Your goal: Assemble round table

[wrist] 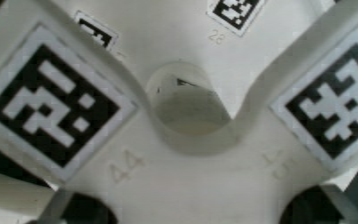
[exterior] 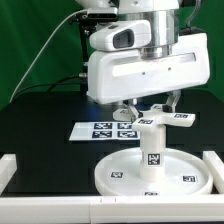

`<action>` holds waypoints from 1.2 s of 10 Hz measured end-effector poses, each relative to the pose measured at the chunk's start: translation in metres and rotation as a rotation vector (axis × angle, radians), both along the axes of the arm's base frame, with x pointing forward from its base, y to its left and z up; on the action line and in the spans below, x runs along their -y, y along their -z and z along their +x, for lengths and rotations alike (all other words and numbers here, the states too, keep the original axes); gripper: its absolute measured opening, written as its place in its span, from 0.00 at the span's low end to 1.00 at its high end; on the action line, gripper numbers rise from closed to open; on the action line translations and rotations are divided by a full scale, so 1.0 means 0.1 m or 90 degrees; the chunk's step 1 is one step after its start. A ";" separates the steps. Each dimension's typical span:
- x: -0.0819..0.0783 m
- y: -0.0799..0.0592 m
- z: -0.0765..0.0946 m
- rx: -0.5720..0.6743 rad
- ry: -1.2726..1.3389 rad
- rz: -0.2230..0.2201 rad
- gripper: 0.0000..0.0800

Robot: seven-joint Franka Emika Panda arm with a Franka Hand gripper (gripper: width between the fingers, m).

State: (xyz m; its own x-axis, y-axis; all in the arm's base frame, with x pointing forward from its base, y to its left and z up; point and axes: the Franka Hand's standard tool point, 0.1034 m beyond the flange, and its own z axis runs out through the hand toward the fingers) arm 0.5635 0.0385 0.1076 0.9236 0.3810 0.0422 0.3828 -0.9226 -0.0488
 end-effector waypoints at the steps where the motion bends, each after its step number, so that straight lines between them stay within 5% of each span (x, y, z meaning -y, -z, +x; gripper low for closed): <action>1: 0.00 0.00 0.00 0.000 0.000 0.000 0.55; 5: -0.02 0.00 0.00 0.016 0.136 0.007 0.55; 8: 0.00 0.01 0.00 -0.013 0.460 0.057 0.55; 12: 0.00 0.01 0.00 -0.027 0.592 0.066 0.55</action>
Offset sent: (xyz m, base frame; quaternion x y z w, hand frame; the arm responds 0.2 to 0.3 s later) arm -0.0104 -0.0110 -0.0076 -0.0366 0.0472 0.1272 0.9901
